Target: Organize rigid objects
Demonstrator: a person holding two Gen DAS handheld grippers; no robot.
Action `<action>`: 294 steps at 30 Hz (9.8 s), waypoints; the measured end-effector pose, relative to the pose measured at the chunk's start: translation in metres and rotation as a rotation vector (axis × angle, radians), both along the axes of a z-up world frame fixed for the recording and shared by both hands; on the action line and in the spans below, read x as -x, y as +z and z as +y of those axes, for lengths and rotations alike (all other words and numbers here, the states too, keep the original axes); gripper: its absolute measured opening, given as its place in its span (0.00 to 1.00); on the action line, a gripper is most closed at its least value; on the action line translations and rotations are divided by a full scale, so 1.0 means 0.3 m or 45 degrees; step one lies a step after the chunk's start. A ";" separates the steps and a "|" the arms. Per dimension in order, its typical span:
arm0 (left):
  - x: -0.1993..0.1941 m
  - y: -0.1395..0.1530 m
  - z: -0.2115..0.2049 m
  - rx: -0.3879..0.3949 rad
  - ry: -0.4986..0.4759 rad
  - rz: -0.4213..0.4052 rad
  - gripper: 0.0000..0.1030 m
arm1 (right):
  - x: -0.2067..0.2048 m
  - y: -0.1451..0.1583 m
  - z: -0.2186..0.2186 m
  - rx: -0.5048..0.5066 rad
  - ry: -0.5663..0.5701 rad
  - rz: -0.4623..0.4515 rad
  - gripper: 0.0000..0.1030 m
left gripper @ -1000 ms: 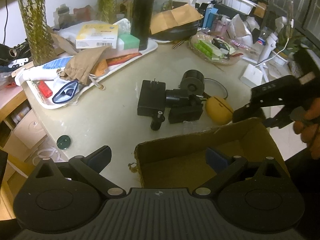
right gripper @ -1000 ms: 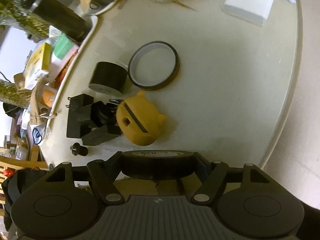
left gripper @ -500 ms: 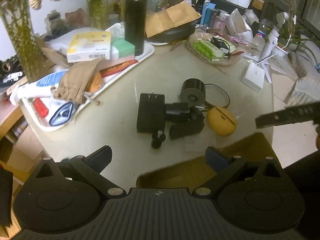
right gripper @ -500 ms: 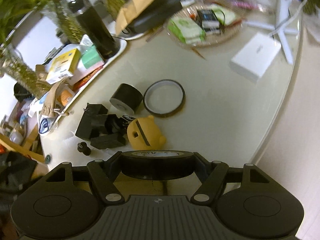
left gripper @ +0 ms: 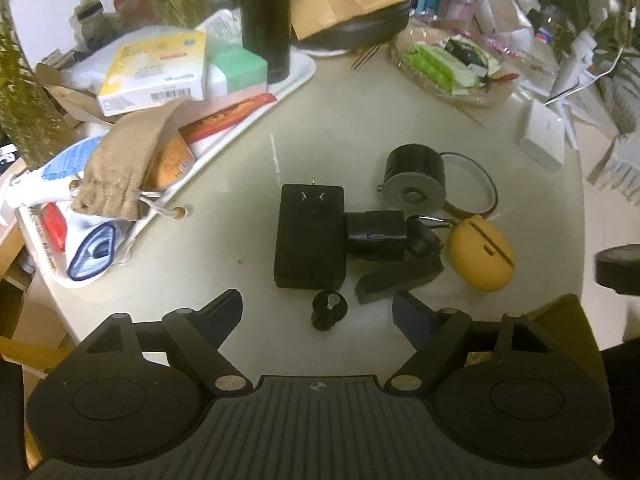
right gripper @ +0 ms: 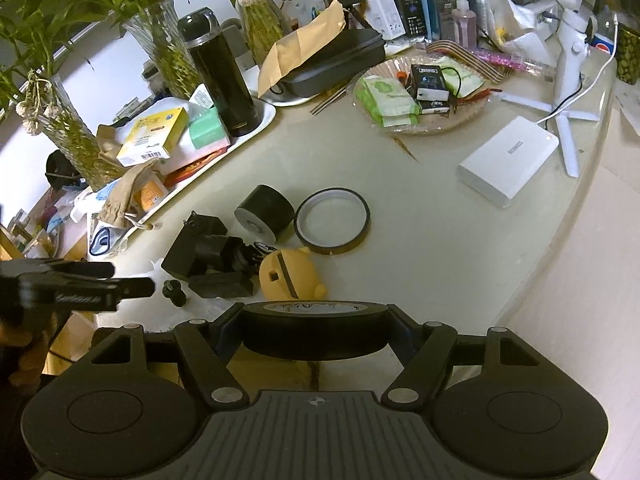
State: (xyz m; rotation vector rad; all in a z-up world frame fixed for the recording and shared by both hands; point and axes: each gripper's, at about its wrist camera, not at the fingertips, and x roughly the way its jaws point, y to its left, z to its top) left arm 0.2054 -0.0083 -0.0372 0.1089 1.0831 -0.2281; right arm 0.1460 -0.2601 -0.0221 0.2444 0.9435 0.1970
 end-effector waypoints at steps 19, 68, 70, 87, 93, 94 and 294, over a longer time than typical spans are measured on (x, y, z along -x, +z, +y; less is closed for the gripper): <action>-0.092 -0.146 -0.076 -0.117 -0.056 0.157 0.24 | 0.047 0.021 -0.021 -0.024 0.019 -0.015 0.73; 0.314 0.126 0.036 0.115 -0.077 -0.022 0.24 | 0.127 -0.014 0.243 0.032 0.281 0.046 0.73; 0.317 0.109 0.038 0.110 -0.068 -0.002 0.24 | 0.121 -0.025 0.257 0.043 0.298 0.060 0.73; 0.341 0.099 0.071 0.071 0.024 -0.060 0.59 | 0.097 -0.042 0.266 0.071 0.312 0.025 0.95; 0.357 0.116 0.086 0.091 0.032 -0.080 0.60 | 0.109 -0.038 0.259 0.117 0.307 0.025 1.00; 0.360 0.119 0.086 0.089 0.033 -0.088 0.60 | 0.110 -0.037 0.256 0.121 0.305 0.025 1.00; 0.250 0.238 0.040 0.097 -0.024 -0.237 0.51 | 0.086 0.093 0.155 0.103 0.259 -0.175 0.54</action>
